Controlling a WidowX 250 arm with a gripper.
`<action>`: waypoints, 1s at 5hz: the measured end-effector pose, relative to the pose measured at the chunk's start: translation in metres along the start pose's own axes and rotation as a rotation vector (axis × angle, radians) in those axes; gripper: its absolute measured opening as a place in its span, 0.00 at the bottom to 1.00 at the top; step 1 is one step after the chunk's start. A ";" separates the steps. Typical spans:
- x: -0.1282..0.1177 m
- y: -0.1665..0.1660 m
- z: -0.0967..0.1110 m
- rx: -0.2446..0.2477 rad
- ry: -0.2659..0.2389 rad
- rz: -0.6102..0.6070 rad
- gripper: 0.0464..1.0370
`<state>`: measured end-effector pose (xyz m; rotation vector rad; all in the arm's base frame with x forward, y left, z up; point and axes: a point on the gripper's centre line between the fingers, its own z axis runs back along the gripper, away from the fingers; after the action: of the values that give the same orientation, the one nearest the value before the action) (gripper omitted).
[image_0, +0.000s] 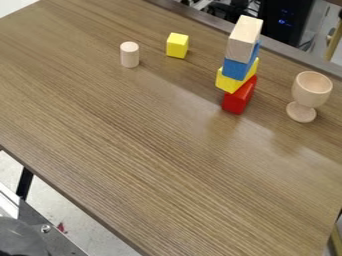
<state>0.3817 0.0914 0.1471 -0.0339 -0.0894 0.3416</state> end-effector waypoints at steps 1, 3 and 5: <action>-0.003 0.000 -0.018 0.005 0.052 0.001 0.96; -0.015 -0.010 -0.001 -0.036 -0.001 -0.026 0.96; -0.042 -0.020 0.031 -0.066 -0.073 -0.081 0.96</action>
<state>0.3464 0.0594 0.1758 -0.0829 -0.1744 0.2588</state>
